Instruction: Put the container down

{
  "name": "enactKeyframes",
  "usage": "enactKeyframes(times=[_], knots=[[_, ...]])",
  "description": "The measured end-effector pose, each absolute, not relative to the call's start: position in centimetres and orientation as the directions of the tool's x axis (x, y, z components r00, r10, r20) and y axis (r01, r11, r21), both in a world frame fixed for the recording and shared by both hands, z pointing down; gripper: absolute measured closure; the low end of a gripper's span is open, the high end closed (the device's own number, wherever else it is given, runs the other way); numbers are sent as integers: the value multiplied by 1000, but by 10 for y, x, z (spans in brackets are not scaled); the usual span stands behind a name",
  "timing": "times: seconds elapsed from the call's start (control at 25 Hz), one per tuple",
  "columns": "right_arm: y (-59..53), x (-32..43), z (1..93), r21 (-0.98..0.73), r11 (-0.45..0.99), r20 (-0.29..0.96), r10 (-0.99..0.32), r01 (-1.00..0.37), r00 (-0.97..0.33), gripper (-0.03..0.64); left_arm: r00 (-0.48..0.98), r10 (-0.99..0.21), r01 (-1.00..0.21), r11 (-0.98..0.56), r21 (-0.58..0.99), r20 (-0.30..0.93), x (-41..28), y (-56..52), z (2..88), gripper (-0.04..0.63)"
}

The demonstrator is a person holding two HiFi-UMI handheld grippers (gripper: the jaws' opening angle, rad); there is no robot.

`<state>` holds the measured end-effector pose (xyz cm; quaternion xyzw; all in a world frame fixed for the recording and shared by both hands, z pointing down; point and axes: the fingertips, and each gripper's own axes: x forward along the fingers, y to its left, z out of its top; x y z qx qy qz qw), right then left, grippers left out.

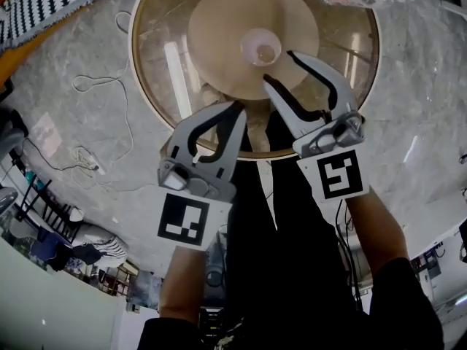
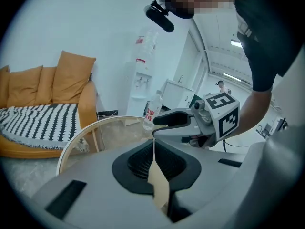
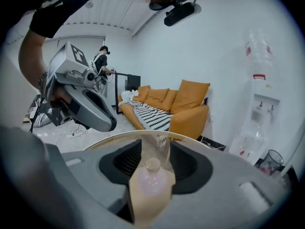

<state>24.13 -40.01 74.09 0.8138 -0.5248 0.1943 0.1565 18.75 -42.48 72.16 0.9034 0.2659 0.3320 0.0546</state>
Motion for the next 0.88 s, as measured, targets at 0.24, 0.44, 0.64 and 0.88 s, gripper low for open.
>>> enactKeyframes(times=[0.24,0.44,0.64,0.88], knots=[[-400,245,663,78,-429,433,-798,-900,418,487,658,528,481,-843,240,537,192,-419,663,572],[-381,245,587,113,-477,373,-793,-872,482,543,677,529,487,-843,228,512,193,-406,601,572],[-365,236,520,124,-480,347,-799,-869,491,620,707,506,478,-857,193,495,194,-398,533,572],[-353,229,438,74,-447,301,-842,-892,447,621,746,450,432,-888,158,491,196,-395,454,572]])
